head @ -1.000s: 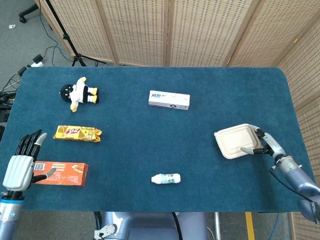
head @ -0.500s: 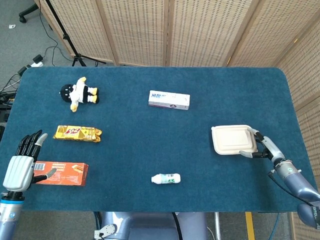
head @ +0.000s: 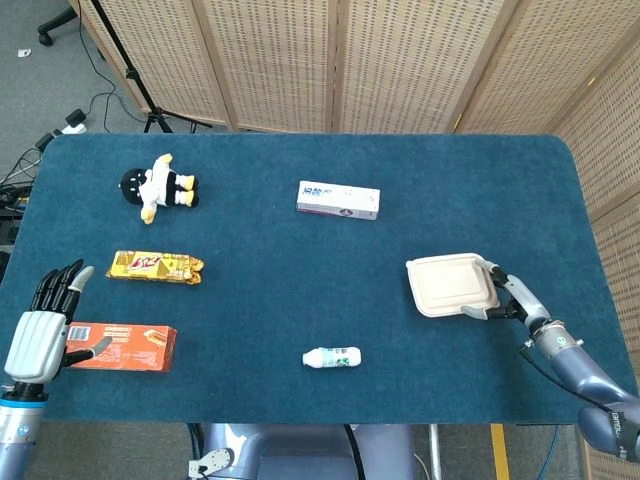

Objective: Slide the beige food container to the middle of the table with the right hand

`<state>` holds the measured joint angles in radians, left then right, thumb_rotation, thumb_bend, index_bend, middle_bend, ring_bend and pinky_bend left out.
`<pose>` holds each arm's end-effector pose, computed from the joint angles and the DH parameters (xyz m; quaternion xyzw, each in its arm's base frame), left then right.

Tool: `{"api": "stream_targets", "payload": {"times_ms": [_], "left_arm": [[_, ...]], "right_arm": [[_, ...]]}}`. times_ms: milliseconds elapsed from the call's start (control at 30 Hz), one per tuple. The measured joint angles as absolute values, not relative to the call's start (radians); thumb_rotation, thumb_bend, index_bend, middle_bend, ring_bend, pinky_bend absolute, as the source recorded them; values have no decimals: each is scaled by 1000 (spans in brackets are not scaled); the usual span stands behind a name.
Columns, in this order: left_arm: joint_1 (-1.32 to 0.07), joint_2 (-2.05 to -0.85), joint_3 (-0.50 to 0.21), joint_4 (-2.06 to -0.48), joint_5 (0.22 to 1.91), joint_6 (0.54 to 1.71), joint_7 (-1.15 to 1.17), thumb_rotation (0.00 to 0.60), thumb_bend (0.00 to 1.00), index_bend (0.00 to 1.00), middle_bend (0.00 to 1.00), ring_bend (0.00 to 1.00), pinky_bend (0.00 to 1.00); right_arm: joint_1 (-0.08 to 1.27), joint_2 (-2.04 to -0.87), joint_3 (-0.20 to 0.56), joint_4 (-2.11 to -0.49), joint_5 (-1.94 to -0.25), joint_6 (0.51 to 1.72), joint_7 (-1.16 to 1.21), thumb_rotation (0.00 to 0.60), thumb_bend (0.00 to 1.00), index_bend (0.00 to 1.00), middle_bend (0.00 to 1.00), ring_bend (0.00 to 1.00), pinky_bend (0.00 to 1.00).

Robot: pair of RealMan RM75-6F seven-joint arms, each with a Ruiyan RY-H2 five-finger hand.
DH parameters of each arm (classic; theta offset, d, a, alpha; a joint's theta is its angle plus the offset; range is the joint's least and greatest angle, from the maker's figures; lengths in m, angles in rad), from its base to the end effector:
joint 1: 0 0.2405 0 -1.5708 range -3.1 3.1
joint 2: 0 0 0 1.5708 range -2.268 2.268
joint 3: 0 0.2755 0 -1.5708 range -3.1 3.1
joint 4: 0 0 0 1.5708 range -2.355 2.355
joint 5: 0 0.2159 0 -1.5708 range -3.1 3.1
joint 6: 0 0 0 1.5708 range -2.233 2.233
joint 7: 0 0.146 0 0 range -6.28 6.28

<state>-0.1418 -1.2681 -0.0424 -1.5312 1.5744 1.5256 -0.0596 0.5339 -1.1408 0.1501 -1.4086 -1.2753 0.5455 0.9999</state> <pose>-0.3100 0.2010 0.1190 -0.5953 -0.3838 -0.4630 0.5329 -0.3280 -0.3349 0.0982 0.4175 -0.7747 0.3609 0.3085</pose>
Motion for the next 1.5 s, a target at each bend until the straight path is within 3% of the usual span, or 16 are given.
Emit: {"api": "stream_targets", "payload": {"times_ms": [1500], "left_arm": [[-146, -1253, -40, -1534, 1580, 1521, -100, 600, 110, 0, 0, 0, 3]], "right_arm": [[525, -1102, 159, -1665, -978, 611, 588, 600, 208, 74, 0, 0, 42]]}}
